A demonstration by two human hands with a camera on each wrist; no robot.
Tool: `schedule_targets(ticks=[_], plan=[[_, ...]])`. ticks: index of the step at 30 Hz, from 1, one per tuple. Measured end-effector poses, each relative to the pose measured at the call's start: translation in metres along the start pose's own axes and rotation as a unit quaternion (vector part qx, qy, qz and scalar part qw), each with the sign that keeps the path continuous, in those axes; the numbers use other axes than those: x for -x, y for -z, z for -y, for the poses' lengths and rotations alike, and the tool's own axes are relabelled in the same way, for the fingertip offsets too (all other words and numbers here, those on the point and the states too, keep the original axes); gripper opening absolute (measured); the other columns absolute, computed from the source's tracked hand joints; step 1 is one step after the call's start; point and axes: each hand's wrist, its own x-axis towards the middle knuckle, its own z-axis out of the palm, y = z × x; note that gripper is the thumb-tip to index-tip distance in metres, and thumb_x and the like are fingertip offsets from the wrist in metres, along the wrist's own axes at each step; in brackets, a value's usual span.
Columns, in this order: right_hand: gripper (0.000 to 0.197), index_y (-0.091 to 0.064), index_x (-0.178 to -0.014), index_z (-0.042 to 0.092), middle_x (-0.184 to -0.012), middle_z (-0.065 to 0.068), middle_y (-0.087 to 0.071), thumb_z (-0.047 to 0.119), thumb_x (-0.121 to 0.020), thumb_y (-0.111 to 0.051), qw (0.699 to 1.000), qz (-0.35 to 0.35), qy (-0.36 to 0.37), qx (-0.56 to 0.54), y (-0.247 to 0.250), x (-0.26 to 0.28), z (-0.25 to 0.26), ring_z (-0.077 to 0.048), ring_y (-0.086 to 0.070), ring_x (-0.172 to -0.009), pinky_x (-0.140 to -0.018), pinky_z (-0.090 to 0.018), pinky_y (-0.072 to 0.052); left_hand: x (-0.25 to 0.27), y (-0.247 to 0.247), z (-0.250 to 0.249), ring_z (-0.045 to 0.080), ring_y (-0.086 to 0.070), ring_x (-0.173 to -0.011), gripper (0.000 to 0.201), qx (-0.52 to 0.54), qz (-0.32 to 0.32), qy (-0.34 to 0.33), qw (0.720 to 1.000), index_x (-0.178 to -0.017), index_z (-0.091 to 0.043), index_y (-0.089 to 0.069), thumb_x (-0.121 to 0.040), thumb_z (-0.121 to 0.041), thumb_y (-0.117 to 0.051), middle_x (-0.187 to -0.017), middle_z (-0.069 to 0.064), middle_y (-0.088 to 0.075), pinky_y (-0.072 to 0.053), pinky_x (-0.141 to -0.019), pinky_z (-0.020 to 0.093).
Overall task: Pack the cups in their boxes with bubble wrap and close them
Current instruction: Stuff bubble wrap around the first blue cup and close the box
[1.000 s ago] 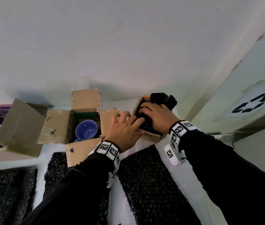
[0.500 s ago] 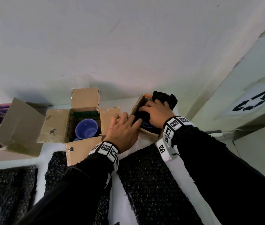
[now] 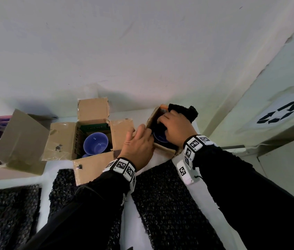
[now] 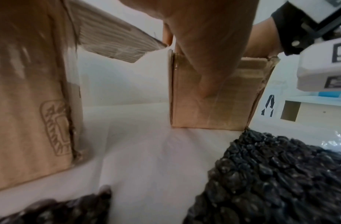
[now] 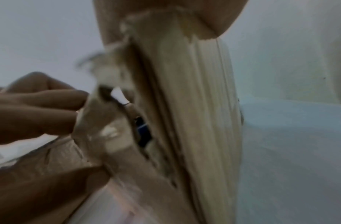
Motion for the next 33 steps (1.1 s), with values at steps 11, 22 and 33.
schedule_targets(ticks=[11, 22, 33], plan=[[0.020, -0.065, -0.094, 0.008, -0.095, -0.013, -0.060, -0.002, -0.078, -0.060, 0.994, -0.076, -0.079, -0.024, 0.016, 0.009, -0.025, -0.034, -0.056, -0.086, -0.059, -0.039, -0.050, -0.002, 0.002, 0.000, 0.027, -0.052, -0.103, 0.026, 0.037, 0.014, -0.024, 0.999, -0.086, -0.019, -0.061, -0.071, -0.034, -0.076, -0.082, -0.002, -0.062, -0.029, -0.089, 0.046], [0.025, -0.071, -0.094, 0.022, -0.111, -0.001, -0.054, 0.015, -0.090, -0.046, 0.983, 0.015, -0.118, 0.137, 0.013, 0.007, -0.012, -0.028, -0.030, -0.115, -0.087, -0.041, -0.016, -0.001, 0.004, -0.002, 0.026, -0.053, -0.101, 0.031, 0.063, -0.008, -0.004, 0.998, -0.089, -0.020, -0.058, -0.071, -0.041, -0.073, -0.083, -0.004, -0.064, -0.028, -0.087, 0.045], [0.042, -0.050, -0.122, 0.017, -0.117, -0.010, -0.054, 0.010, -0.083, -0.061, 0.996, -0.001, -0.024, 0.085, 0.018, 0.001, -0.016, -0.030, -0.051, -0.100, -0.080, -0.039, -0.041, 0.002, 0.004, -0.003, 0.026, -0.048, -0.104, 0.030, 0.077, -0.018, 0.012, 0.997, -0.085, -0.019, -0.057, -0.070, -0.037, -0.075, -0.080, -0.005, -0.064, -0.028, -0.087, 0.045]])
